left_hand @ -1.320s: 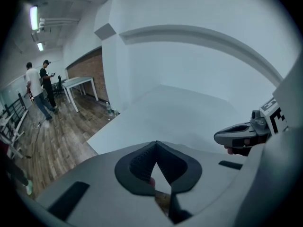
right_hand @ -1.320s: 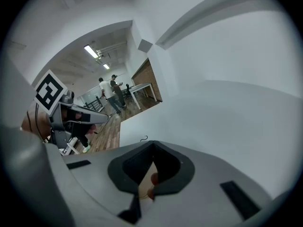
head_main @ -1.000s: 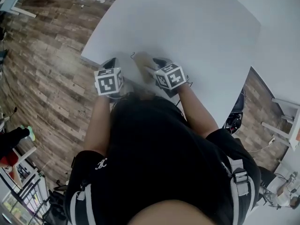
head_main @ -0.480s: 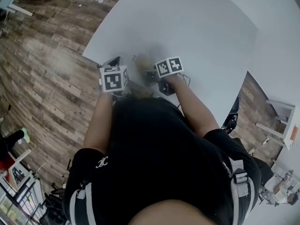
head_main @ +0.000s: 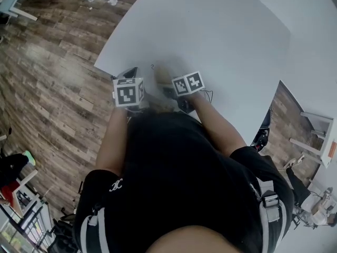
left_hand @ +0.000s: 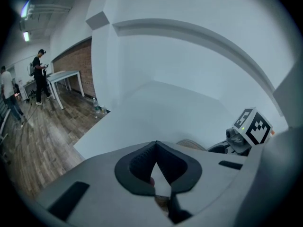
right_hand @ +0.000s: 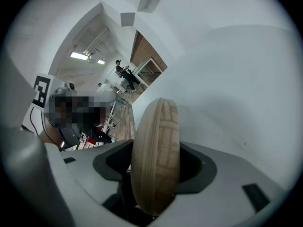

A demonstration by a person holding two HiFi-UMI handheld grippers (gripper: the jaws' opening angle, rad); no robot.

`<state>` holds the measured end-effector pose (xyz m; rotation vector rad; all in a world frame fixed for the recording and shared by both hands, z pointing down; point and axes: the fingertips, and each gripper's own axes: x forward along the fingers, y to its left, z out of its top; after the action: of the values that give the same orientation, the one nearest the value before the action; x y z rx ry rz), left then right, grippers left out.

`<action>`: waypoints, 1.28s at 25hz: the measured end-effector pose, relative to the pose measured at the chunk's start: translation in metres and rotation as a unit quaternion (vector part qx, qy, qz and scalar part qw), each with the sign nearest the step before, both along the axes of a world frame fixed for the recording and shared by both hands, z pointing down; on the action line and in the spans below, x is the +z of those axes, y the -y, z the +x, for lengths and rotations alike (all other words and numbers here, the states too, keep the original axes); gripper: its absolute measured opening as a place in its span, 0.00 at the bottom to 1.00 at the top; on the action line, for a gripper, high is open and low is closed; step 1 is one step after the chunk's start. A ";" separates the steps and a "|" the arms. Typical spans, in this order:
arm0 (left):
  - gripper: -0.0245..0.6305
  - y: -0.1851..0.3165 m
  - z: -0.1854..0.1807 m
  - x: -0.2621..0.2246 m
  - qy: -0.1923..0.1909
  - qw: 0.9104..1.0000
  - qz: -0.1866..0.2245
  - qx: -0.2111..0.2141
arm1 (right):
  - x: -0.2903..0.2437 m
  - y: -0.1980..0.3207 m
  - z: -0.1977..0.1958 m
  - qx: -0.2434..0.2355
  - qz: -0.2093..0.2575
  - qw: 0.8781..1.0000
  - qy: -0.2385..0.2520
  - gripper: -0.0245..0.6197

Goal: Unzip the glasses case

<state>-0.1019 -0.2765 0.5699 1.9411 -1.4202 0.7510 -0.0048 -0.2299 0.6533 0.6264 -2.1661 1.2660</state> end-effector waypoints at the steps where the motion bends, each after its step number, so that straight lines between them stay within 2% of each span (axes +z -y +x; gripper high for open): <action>1: 0.03 0.001 0.003 -0.001 -0.014 1.000 0.000 0.003 | -0.009 0.005 0.002 0.010 0.006 1.000 0.016 0.47; 3: 0.03 0.002 0.015 -0.005 -0.067 0.998 -0.002 0.016 | -0.034 0.016 0.005 0.033 0.016 0.997 0.069 0.47; 5: 0.04 0.002 0.035 -0.016 -0.161 0.986 -0.006 0.039 | -0.068 0.030 0.009 0.051 0.035 0.989 0.134 0.47; 8: 0.19 0.007 0.055 -0.049 -0.308 0.950 0.014 0.054 | -0.124 0.049 0.020 0.069 0.074 0.970 0.222 0.47; 10: 0.33 0.006 0.059 -0.070 -0.366 0.927 0.032 0.077 | -0.153 0.055 0.022 0.073 0.096 0.958 0.261 0.47; 11: 0.42 0.002 0.063 -0.079 -0.381 0.918 0.040 0.103 | -0.166 0.056 0.022 0.071 0.106 0.952 0.277 0.47; 13: 0.53 -0.010 0.075 -0.094 -0.385 0.905 0.054 0.173 | -0.189 0.057 0.022 0.063 0.121 0.940 0.311 0.47; 15: 0.57 -0.019 0.087 -0.105 -0.381 0.894 0.062 0.228 | -0.213 0.057 0.019 0.054 0.128 0.925 0.353 0.47; 19: 0.59 -0.028 0.104 -0.124 -0.409 0.870 0.063 0.268 | -0.238 0.051 0.013 0.043 0.116 0.904 0.409 0.47; 22: 0.59 -0.035 0.117 -0.132 -0.414 0.861 0.061 0.290 | -0.245 0.047 0.011 0.046 0.100 0.893 0.436 0.47; 24: 0.59 -0.035 0.124 -0.135 -0.417 0.859 0.062 0.290 | -0.248 0.041 0.008 0.037 0.097 0.891 0.442 0.47; 28: 0.59 -0.034 0.135 -0.134 -0.407 0.862 0.059 0.296 | -0.248 0.033 0.002 0.024 0.087 0.894 0.439 0.47; 30: 0.59 -0.033 0.137 -0.128 -0.392 0.868 0.050 0.300 | -0.242 0.035 0.001 0.024 0.080 0.900 0.428 0.47; 32: 0.59 -0.035 0.140 -0.117 -0.370 0.875 0.025 0.310 | -0.233 0.033 0.000 0.013 0.074 0.911 0.405 0.47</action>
<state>0.0378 -0.2415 0.4525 2.3742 -0.3514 0.1505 -0.0046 -0.2633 0.4206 0.1753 -2.9452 1.5695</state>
